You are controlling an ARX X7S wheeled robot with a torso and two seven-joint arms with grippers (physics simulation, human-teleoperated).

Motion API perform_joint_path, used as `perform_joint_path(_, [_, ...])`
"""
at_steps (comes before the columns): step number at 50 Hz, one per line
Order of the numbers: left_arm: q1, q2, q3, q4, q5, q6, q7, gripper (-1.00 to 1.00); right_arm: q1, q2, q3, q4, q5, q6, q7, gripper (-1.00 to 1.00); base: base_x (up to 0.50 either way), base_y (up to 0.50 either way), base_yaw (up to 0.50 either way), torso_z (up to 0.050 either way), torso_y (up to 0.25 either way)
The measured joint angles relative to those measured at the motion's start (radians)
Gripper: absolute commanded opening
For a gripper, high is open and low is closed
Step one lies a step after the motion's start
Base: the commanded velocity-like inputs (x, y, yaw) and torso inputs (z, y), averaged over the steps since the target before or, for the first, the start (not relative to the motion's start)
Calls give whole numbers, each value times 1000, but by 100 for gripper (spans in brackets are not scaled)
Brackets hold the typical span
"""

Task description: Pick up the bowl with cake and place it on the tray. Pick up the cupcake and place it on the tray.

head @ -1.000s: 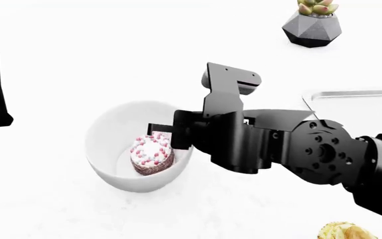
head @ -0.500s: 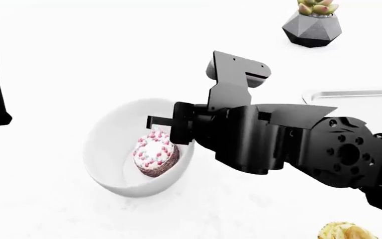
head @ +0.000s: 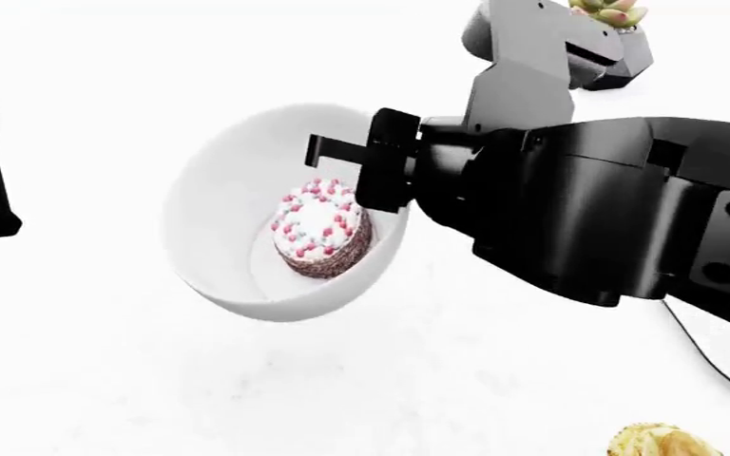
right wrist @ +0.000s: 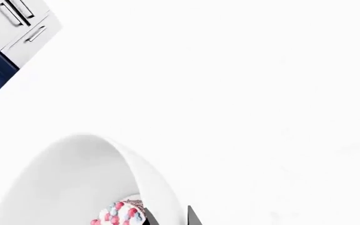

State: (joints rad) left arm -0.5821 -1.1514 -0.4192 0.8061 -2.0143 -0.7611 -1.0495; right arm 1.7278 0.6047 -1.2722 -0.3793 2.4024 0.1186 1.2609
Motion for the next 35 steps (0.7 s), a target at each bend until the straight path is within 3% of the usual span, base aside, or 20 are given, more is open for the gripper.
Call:
perform_joint_path(14, [0,-1,-2,0,-2,0,-2,100,104,97,61,-48,80,39,70,-100,0,0,0,0,1])
perform_joint_path(35, [-7,0,10,6,5,0,-5,100,148,273,125,-122,161,42,128,-100,-173,-485,0,0,1])
